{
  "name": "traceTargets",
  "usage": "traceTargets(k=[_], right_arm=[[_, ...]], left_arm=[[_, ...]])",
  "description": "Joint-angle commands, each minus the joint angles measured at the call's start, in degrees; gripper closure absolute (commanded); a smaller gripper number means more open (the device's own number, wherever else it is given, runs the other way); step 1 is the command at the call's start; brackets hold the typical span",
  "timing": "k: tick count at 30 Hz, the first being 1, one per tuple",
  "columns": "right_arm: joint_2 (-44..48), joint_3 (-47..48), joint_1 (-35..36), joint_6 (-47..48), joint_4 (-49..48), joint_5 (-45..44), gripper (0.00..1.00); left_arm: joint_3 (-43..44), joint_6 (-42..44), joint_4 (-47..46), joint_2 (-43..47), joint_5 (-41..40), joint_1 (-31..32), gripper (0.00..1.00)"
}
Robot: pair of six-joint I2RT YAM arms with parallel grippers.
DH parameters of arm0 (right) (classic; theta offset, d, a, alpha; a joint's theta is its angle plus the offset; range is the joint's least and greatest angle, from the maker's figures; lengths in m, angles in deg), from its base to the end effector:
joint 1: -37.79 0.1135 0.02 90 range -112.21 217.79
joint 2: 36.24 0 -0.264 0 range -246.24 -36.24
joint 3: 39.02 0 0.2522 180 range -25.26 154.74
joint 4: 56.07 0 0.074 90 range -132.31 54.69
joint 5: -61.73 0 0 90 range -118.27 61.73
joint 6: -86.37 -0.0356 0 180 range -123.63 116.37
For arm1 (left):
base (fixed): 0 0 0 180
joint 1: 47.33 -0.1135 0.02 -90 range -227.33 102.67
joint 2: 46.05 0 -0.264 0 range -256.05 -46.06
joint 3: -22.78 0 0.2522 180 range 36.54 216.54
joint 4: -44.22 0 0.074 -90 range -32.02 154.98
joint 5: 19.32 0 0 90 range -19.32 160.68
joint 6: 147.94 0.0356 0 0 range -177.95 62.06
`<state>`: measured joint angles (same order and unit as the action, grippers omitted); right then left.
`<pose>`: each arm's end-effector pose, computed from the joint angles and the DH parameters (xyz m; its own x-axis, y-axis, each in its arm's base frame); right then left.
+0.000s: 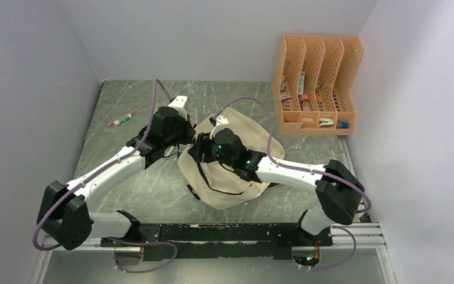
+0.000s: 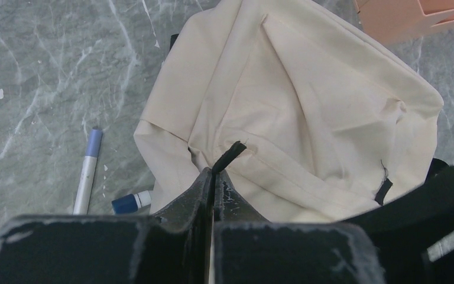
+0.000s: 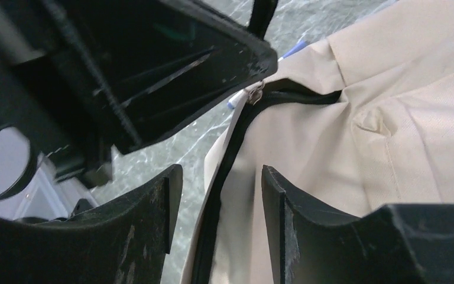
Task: Pack the student bag
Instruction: Zip the student bag at the center of the board.
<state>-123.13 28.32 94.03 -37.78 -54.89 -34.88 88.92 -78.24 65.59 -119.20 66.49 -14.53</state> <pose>0.1955 0.2851 0.2540 -0.5928 0.1166 -0.7969 -0.5235 0.6961 0.4913 0.2453 -0.1550 0.2833 -0.5434 -0.0614 -0.8372 0.3174 0.9082 -0.2727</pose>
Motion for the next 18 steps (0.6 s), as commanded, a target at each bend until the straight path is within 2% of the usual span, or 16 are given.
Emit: traceTargets(k=[1, 3, 8, 13, 18], right_arm=[[-3.34, 2.88, -0.67, 0.72, -1.92, -3.32, 0.46], [-4.46, 2.97, -0.79, 2.06, -2.14, -3.35, 0.52], [-4.3, 1.38, -0.78, 3.54, -3.91, -2.15, 0.77], [-2.76, -0.82, -0.77, 7.84, -9.33, 7.48, 0.98], [-4.18, -0.81, -0.79, 11.9, -8.44, 23.92, 1.0]], left_arm=[[-0.24, 0.02, -4.85, 2.37, 1.59, -0.55, 0.95], [-0.55, -0.22, -5.04, 2.63, 1.75, -0.58, 0.95], [-0.71, -0.87, -4.96, 2.84, 1.89, -0.63, 0.95], [-0.38, -1.64, -4.27, 2.13, 0.88, -0.57, 0.95], [-0.35, -2.52, -3.86, 1.18, 0.14, -0.61, 0.95]])
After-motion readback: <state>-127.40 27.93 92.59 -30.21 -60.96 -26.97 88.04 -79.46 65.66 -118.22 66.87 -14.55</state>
